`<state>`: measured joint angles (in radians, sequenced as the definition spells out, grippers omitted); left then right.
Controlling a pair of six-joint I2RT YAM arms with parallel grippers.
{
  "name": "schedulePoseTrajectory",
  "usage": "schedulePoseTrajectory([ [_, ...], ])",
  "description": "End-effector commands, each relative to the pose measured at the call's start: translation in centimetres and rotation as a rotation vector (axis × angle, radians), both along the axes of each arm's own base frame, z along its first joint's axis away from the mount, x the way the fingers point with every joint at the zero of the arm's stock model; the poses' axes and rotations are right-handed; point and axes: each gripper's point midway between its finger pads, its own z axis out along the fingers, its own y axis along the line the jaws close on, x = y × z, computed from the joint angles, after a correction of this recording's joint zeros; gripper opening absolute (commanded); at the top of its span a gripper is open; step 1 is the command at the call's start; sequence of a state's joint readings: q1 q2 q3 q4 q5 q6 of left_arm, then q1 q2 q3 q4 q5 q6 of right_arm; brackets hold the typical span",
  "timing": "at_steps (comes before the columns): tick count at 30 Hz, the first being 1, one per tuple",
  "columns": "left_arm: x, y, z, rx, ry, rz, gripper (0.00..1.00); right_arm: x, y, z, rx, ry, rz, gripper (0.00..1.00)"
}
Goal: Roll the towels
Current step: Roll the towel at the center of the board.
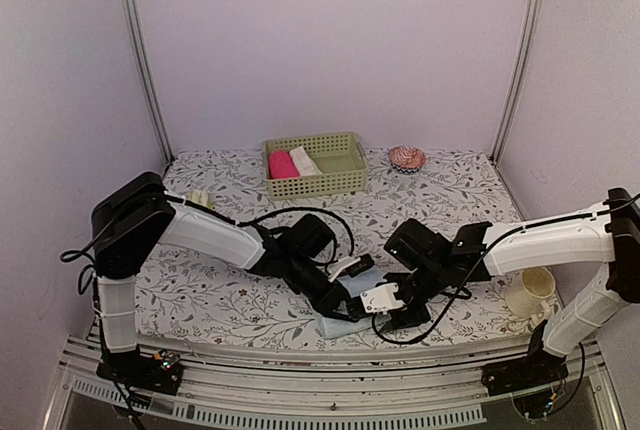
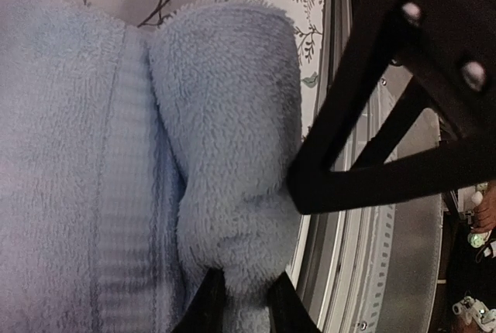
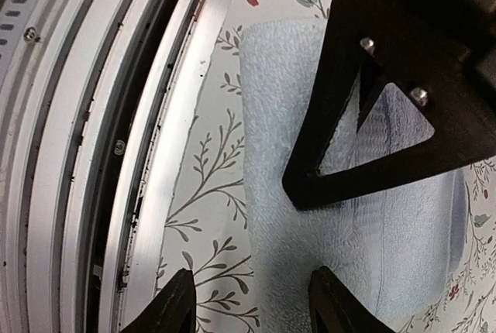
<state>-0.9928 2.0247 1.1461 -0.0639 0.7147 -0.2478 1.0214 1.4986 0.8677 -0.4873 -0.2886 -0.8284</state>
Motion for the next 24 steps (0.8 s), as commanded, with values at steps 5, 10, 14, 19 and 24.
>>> schedulePoseTrajectory([
  [5,-0.1,2.2,-2.9,0.104,0.111,0.022,0.16,2.7,0.5,-4.9,-0.087,-0.135,-0.004,0.52],
  [10,1.5,3.0,-1.9,0.096,0.094,0.056,0.24,2.1,-0.2,-7.1,-0.154,-0.084,0.015,0.32],
  [14,3.4,4.4,1.4,0.067,-0.019,0.129,0.35,0.1,-1.0,-7.2,-0.210,0.040,0.023,0.20],
  [19,4.0,6.7,4.7,0.024,-0.183,0.216,0.41,-2.7,-1.3,-6.0,-0.261,0.298,0.005,0.15],
  [24,3.3,9.9,6.0,-0.014,-0.368,0.332,0.40,-2.8,-0.4,-4.6,-0.277,0.546,-0.063,0.14],
])
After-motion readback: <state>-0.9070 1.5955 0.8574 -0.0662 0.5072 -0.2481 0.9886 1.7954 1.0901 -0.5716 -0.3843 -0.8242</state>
